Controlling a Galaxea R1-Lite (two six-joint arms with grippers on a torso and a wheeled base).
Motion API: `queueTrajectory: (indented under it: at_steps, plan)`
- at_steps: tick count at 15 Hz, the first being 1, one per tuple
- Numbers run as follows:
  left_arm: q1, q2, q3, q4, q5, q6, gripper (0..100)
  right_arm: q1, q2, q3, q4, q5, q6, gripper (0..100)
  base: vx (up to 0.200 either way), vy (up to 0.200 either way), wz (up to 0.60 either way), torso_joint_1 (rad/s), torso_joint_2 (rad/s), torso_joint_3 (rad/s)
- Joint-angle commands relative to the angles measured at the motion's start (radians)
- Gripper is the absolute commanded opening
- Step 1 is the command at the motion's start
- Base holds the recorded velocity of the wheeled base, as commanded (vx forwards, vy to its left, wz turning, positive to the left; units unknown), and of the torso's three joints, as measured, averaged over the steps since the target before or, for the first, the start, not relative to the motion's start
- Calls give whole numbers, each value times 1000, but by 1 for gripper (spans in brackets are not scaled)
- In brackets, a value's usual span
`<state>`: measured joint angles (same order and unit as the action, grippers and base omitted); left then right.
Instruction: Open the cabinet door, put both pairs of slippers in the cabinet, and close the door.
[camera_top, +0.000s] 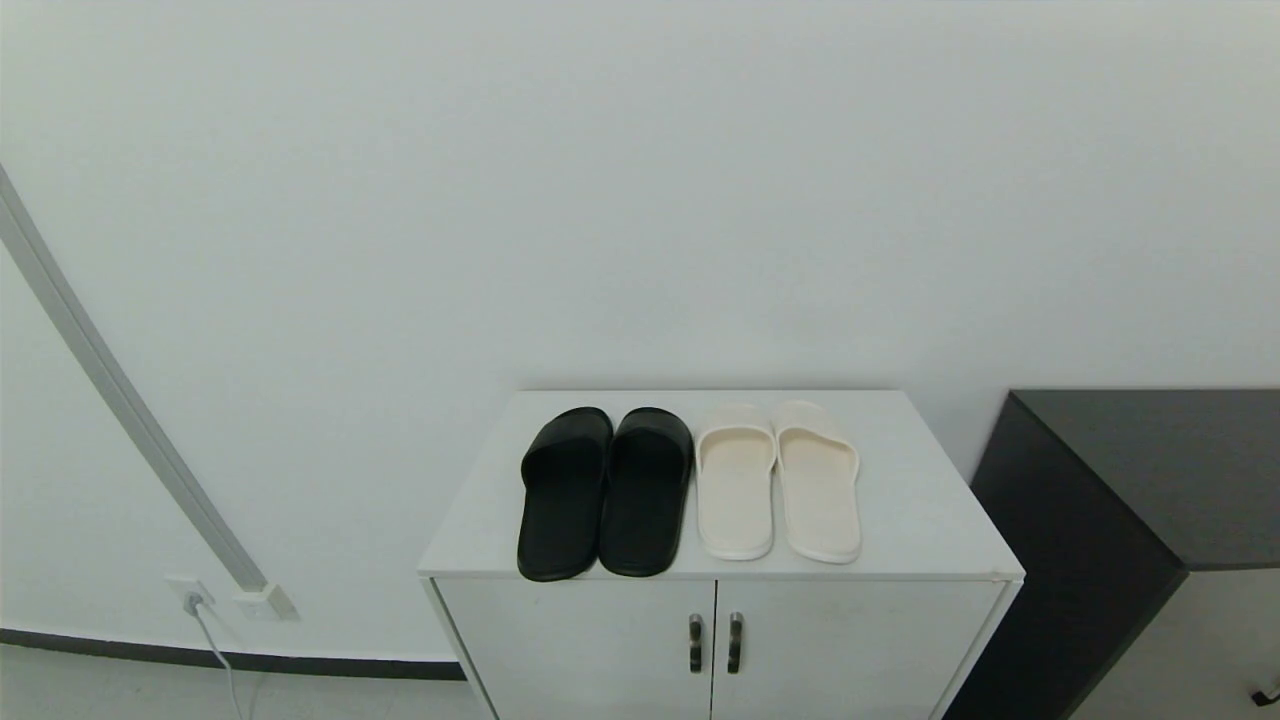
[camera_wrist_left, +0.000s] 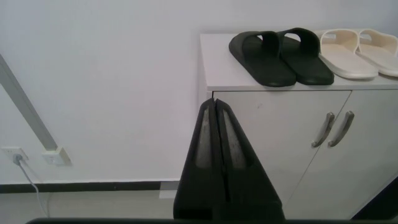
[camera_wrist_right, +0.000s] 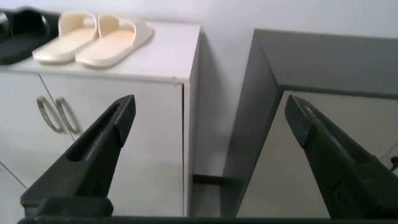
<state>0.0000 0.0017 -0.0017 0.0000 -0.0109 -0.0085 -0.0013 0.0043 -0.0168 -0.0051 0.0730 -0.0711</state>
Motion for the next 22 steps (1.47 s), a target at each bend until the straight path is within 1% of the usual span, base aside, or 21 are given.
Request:
queueTrajectory:
  at_steps: [1,2,3,4,5,6,7,8,9,11,12,13,16,19,20,22]
  plan:
    - [0,0,0,0,0,1,0,46,146,-255,31,31,111,100,0,0,0,0,0,0]
    - [0,0,0,0,-1,2,0,60,221,-264,85,79,66,100,0,0,0,0,0,0]
    - [0,0,0,0,-1,2,0,60,316,-244,96,125,10,100,0,0,0,0,0,0]
    - [0,0,0,0,-1,2,0,64,431,-241,71,153,8,100,0,0,0,0,0,0]
    - [0,0,0,0,-1,2,0,69,542,-242,1,162,14,100,0,0,0,0,0,0]
    - [0,-2,0,0,-1,2,0,89,668,-244,-111,159,37,100,0,0,0,0,0,0]
    - [0,0,0,0,-1,2,0,129,777,-250,-213,149,65,100,0,0,0,0,0,0]
    - [0,0,0,0,-1,2,0,196,887,-273,-309,108,109,100,0,0,0,0,0,0]
    - [0,-2,0,0,-1,2,0,285,973,-310,-352,27,149,100,0,0,0,0,0,0]
    - [2,0,0,0,-1,2,0,506,1096,-400,-388,-163,243,100,0,0,0,0,0,0]
    - [0,0,0,0,-1,2,0,587,1148,-446,-389,-226,274,100,0,0,0,0,0,0]
    - [0,0,0,0,-1,2,0,635,1194,-488,-391,-271,286,100,0,0,0,0,0,0]
    - [0,0,0,0,-1,2,0,733,1329,-591,-391,-375,344,100,0,0,0,0,0,0]
    - [0,0,0,0,-1,2,0,791,1458,-661,-406,-463,405,100,0,0,0,0,0,0]
    - [0,0,0,0,-3,2,0,797,1504,-667,-438,-487,409,100,0,0,0,0,0,0]
    - [0,0,0,0,-3,2,0,797,1611,-675,-555,-533,407,100,0,0,0,0,0,0]
